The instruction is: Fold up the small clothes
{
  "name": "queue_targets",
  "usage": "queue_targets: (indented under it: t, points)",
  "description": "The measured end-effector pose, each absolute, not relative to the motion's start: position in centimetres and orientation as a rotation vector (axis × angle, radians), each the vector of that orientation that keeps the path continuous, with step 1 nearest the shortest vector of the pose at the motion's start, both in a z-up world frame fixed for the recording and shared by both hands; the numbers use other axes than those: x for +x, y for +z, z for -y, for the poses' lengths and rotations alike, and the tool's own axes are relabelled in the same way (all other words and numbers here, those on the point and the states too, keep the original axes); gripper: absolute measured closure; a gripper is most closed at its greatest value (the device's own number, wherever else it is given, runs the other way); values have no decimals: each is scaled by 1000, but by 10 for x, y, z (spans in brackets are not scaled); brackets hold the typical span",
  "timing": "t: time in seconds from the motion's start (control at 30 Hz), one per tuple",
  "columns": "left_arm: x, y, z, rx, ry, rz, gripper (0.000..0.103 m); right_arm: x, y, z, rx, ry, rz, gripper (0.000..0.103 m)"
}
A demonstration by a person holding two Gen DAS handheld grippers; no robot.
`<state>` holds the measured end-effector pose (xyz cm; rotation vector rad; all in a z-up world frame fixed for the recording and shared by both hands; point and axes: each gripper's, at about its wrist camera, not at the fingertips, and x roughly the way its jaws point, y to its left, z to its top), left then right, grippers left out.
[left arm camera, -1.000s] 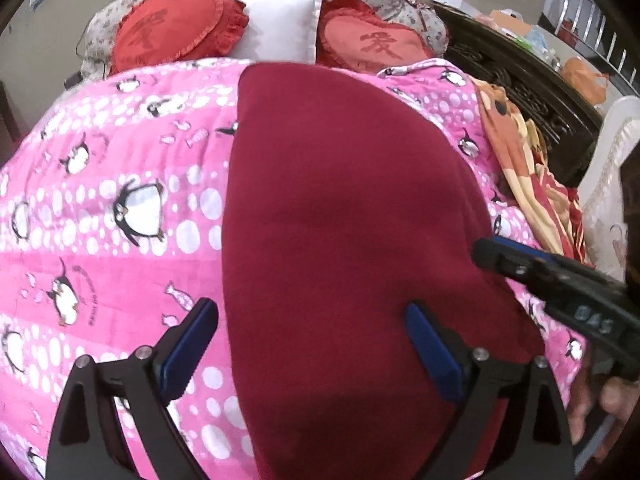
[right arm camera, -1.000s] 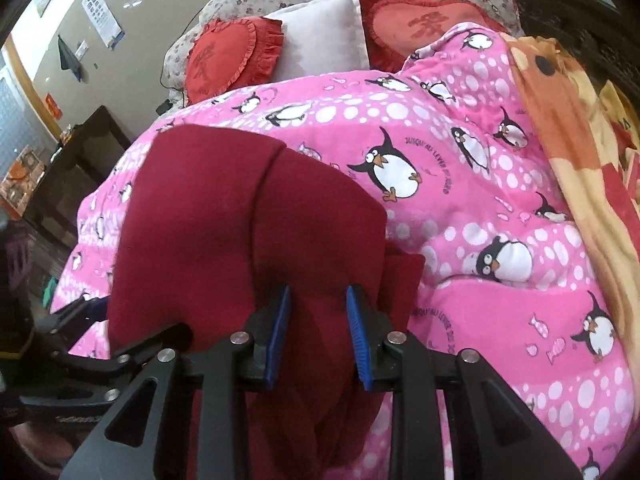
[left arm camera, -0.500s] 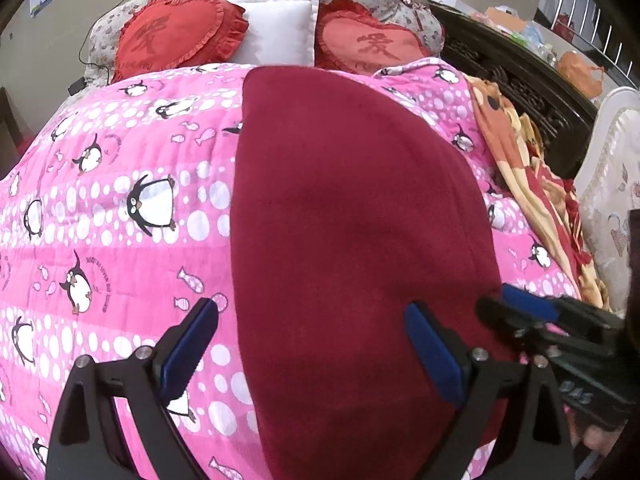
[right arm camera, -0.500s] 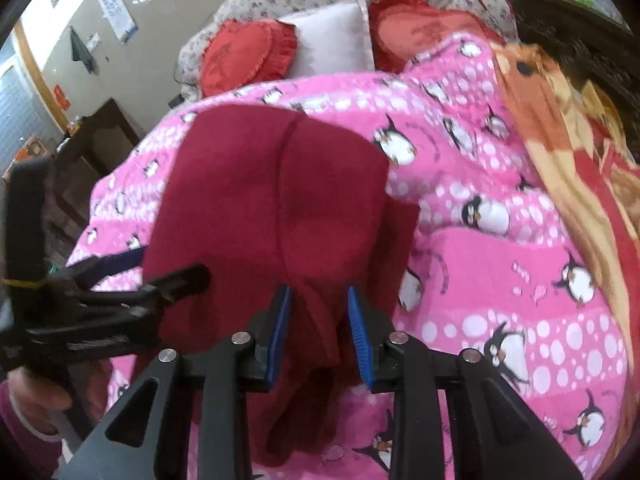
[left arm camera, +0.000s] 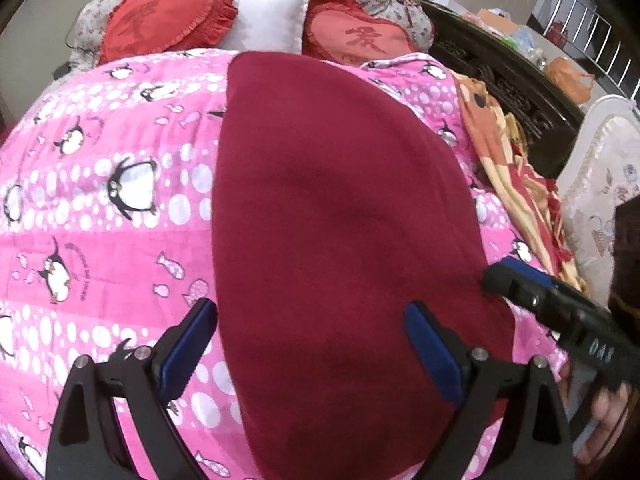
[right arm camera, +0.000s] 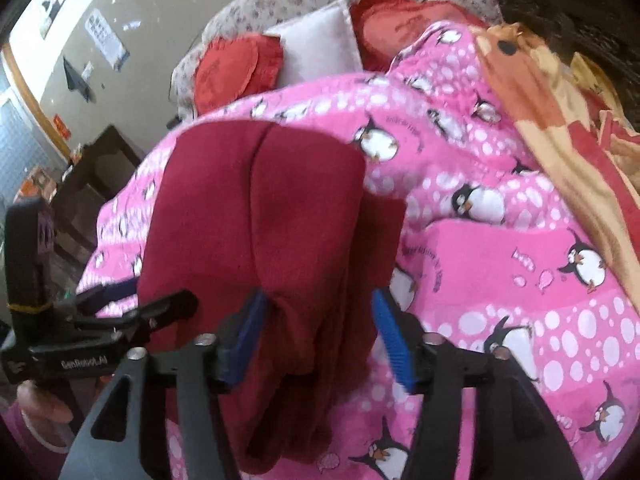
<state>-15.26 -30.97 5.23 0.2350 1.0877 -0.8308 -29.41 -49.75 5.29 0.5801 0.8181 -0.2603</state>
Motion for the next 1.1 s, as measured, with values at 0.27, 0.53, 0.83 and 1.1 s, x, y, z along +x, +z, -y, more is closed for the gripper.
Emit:
queue_targets:
  t: [0.27, 0.53, 0.83, 1.1]
  points:
    - [-142, 40, 306, 163, -855, -1139, 6, -284, 28, 522, 721, -218, -815, 46]
    - [-141, 34, 316, 178, -855, -1138, 5, -277, 9, 531, 825, -172, -793, 38]
    - [-141, 31, 325, 182, -866, -1137, 5, -265, -1, 534, 878, -133, -773, 33]
    - [-144, 38, 320, 213, -897, -1122, 25, -258, 11, 523, 850, -63, -775, 69]
